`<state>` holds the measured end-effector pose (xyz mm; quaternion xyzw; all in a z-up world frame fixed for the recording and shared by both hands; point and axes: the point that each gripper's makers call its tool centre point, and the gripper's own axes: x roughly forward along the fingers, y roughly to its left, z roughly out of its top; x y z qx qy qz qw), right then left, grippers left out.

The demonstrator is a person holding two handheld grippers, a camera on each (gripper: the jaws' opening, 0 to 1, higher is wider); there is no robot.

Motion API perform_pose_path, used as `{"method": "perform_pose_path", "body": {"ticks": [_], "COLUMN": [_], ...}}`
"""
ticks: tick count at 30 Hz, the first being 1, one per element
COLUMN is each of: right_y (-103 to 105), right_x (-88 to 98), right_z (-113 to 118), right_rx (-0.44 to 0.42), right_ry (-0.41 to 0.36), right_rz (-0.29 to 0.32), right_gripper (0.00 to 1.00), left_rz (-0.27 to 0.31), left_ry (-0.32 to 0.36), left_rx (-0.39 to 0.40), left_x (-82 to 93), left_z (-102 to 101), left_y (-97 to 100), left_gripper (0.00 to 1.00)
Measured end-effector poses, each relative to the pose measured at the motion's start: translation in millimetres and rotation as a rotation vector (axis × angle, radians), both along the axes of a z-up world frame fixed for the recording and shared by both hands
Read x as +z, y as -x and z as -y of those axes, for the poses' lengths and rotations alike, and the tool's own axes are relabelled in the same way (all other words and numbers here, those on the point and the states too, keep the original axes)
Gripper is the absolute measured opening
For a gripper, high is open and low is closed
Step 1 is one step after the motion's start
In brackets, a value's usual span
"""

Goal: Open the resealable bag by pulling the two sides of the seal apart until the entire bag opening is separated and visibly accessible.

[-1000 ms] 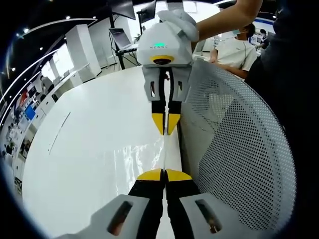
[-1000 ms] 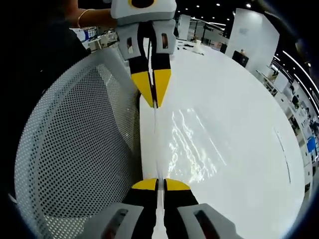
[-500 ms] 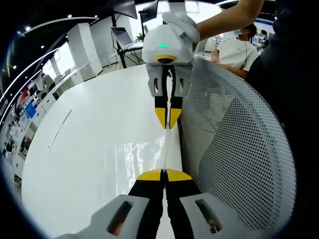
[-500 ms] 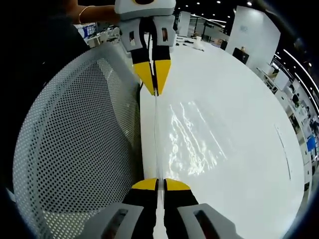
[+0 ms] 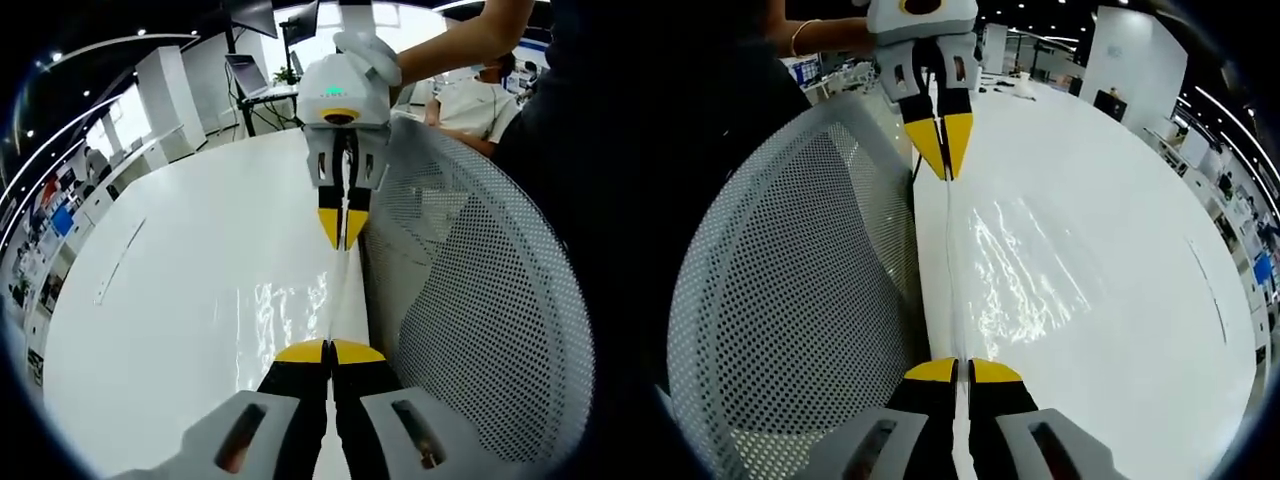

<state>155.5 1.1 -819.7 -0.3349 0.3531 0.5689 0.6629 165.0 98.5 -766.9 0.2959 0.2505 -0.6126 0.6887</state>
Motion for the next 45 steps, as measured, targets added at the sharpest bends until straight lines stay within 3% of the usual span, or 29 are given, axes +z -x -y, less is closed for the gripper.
{"method": "perform_pose_path", "body": {"ticks": [4, 6, 9, 14, 20, 34, 41, 43, 45], "right_y": [0, 7, 11, 9, -1, 2, -2, -4, -6], "right_x": [-2.5, -3.7, -1.8, 11.8, 27.3, 13.4, 15.9, 16.0, 16.5], "right_z": [-2, -4, -8, -19, -28, -39, -51, -52, -52], "right_rx": [-0.014, 0.063, 0.054, 0.031, -0.028, 0.017, 0.009, -0.007, -0.015], "right_ry": [0.005, 0.019, 0.016, -0.058, -0.138, -0.101, -0.131, -0.135, -0.133], "right_rz": [-0.005, 0.004, 0.001, 0.001, 0.004, -0.013, -0.016, -0.023, -0.013], "right_gripper": [0.00, 0.00, 0.00, 0.07, 0.06, 0.03, 0.00, 0.00, 0.00], "left_rz": [0.008, 0.013, 0.015, 0.020, 0.046, 0.049, 0.054, 0.054, 0.069], "left_ry": [-0.015, -0.023, -0.033, -0.046, -0.054, -0.037, -0.025, -0.025, -0.016], "left_rx": [-0.008, -0.011, -0.014, -0.041, -0.095, -0.105, -0.110, -0.103, -0.046], "left_x": [-1.0, -1.6, -2.1, -5.2, -6.0, -1.1, 3.1, 3.2, 5.2], "left_z": [0, -1, -2, -2, 1, 2, 4, 4, 3], "left_y": [0.0, -0.7, -1.0, 4.0, 10.7, 12.1, 11.6, 10.1, 2.0], "left_gripper": [0.00, 0.00, 0.00, 0.00, 0.00, 0.00, 0.00, 0.00, 0.00]}}
